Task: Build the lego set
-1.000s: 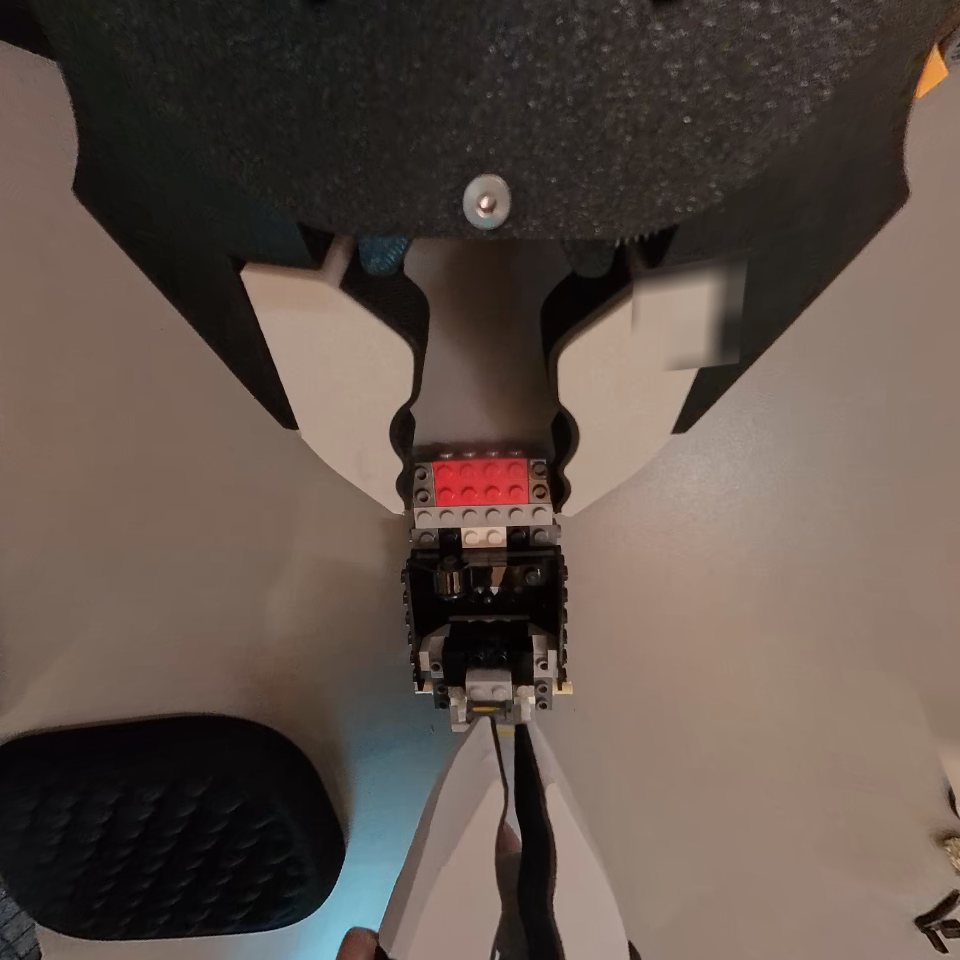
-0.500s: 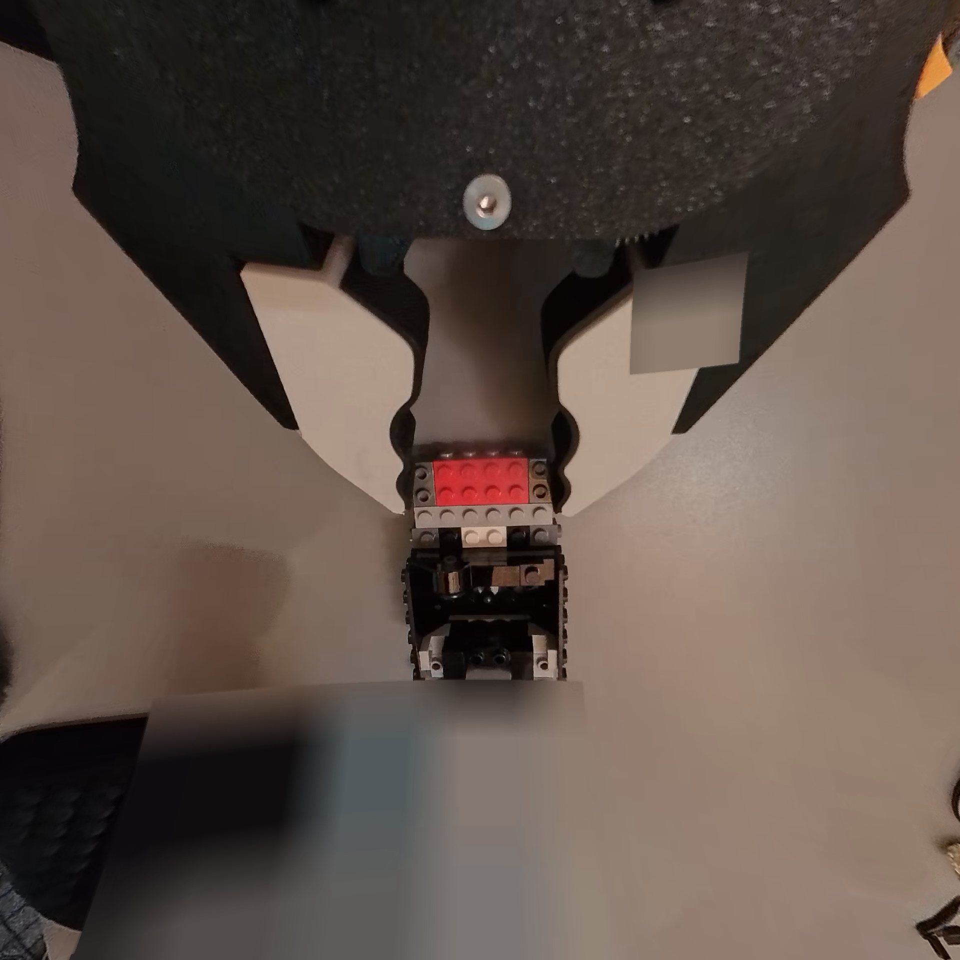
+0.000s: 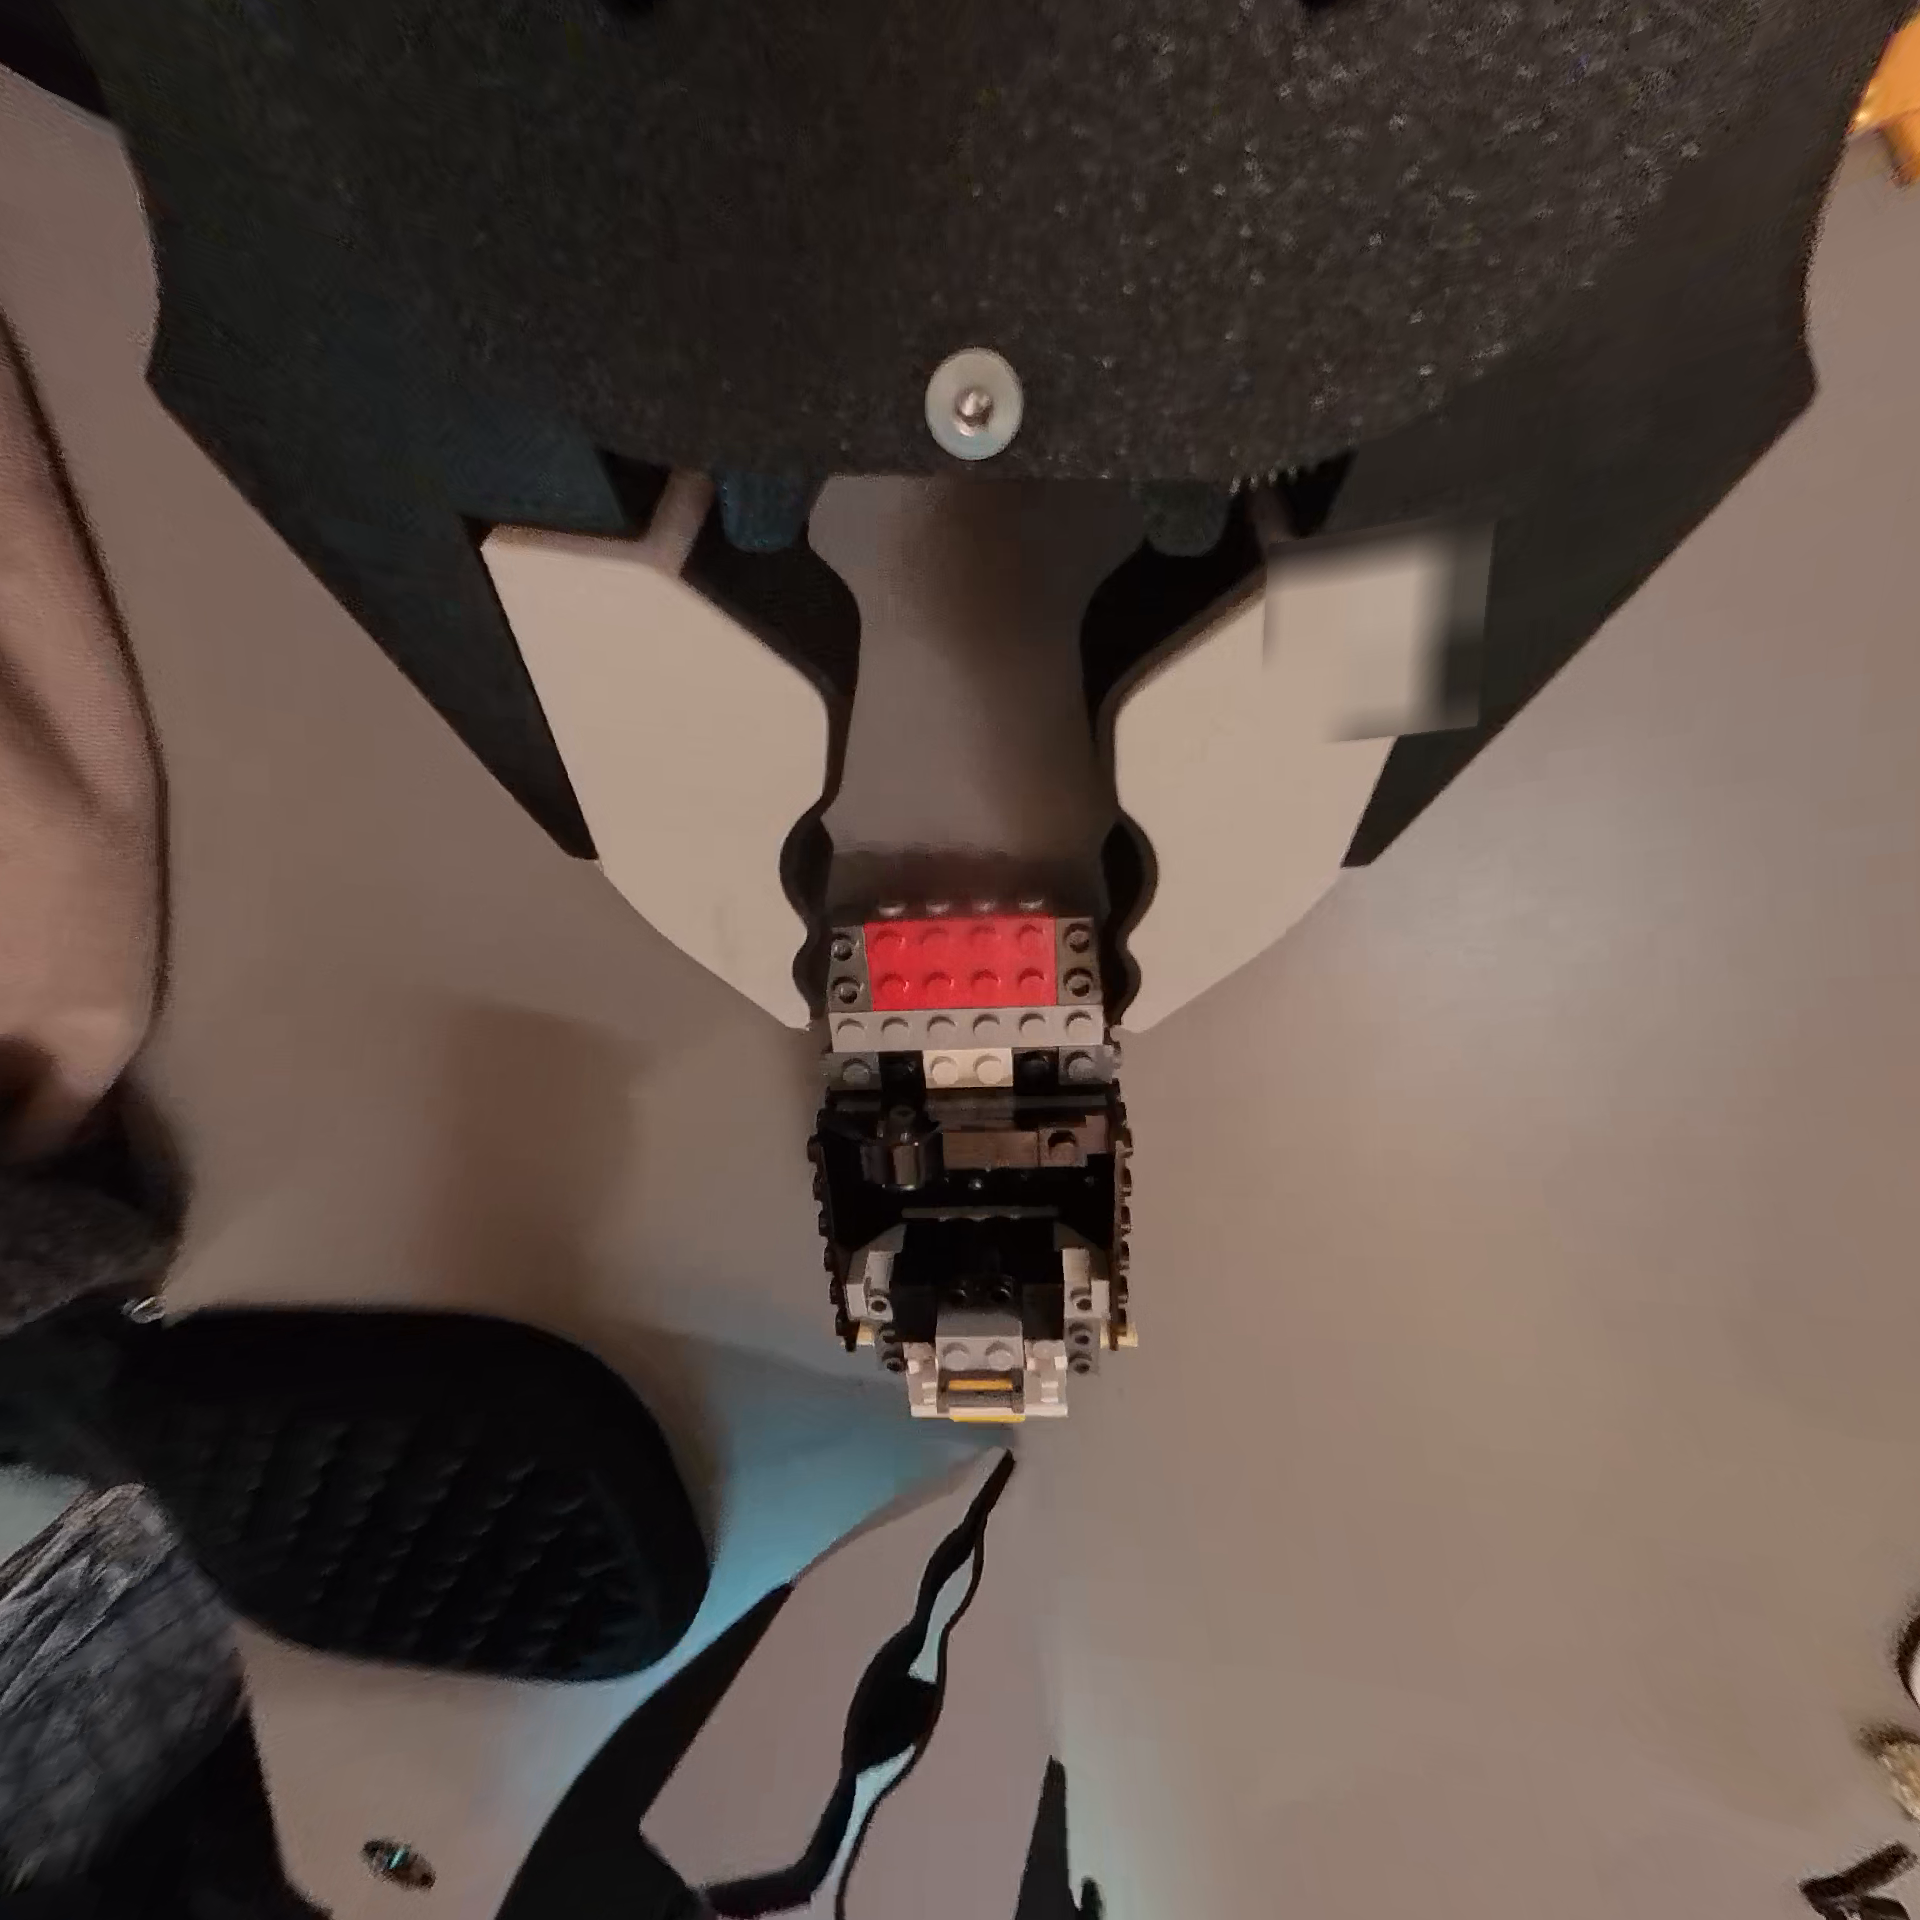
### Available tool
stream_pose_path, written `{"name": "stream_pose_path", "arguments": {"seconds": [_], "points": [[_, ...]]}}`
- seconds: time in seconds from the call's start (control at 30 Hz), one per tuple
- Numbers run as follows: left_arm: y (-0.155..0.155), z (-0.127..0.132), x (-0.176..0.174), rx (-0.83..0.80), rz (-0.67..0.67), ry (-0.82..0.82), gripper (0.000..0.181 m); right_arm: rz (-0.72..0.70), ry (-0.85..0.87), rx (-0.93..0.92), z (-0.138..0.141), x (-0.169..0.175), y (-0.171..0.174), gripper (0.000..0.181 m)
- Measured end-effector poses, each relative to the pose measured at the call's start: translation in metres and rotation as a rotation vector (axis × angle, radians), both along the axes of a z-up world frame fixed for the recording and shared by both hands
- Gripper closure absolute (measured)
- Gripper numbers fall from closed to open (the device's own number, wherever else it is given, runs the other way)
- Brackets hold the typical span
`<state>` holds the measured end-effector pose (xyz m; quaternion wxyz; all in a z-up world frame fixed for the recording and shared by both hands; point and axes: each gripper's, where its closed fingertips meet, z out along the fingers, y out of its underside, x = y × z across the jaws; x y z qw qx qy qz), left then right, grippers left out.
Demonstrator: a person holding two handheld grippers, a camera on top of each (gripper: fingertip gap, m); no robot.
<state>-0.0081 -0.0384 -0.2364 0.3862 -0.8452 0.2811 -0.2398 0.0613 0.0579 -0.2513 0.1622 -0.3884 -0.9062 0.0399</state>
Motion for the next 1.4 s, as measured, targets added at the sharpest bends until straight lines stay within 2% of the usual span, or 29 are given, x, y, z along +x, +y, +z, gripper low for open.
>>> {"name": "stream_pose_path", "arguments": {"seconds": [0.03, 0.37, 0.57, 0.67, 0.9, 1.07, 1.1, 1.13, 1.2, 1.23, 1.4], "points": [[0.0, 0.002, 0.0, -0.009, 0.003, -0.03, 0.132, -0.004, 0.022, -0.001, 0.001, -0.001, 0.0, 0.181], [-0.002, 0.016, 0.001, -0.038, -0.012, -0.202, 0.132, -0.063, 0.203, -0.048, 0.012, -0.011, -0.003, 0.181], [-0.001, 0.034, 0.004, 0.035, -0.03, -0.287, 0.134, -0.247, 0.381, -0.313, 0.022, -0.021, -0.017, 0.181], [0.0, 0.034, 0.003, 0.05, -0.026, -0.279, 0.134, -0.326, 0.449, -0.436, 0.024, -0.023, -0.023, 0.181], [0.0, 0.032, 0.002, 0.063, -0.026, -0.26, 0.135, -0.403, 0.497, -0.483, 0.023, -0.013, -0.024, 0.181], [0.003, 0.048, -0.003, 0.132, -0.01, -0.329, 0.135, -0.428, 0.548, -0.57, 0.033, -0.014, -0.029, 0.181], [0.005, 0.053, -0.006, 0.157, 0.006, -0.349, 0.148, -0.432, 0.559, -0.598, 0.037, -0.015, -0.031, 0.181], [0.006, 0.064, -0.012, 0.219, 0.028, -0.393, 0.181, -0.432, 0.571, -0.622, 0.04, -0.017, -0.033, 0.181], [0.005, 0.09, -0.025, 0.301, 0.053, -0.526, 0.181, -0.429, 0.586, -0.654, 0.045, -0.02, -0.037, 0.181], [0.005, 0.093, -0.031, 0.332, 0.07, -0.51, 0.181, -0.424, 0.595, -0.667, 0.048, -0.022, -0.04, 0.181], [0.006, 0.081, -0.034, 0.318, 0.083, -0.395, 0.181, -0.422, 0.584, -0.646, 0.043, -0.026, -0.041, 0.181]]}}
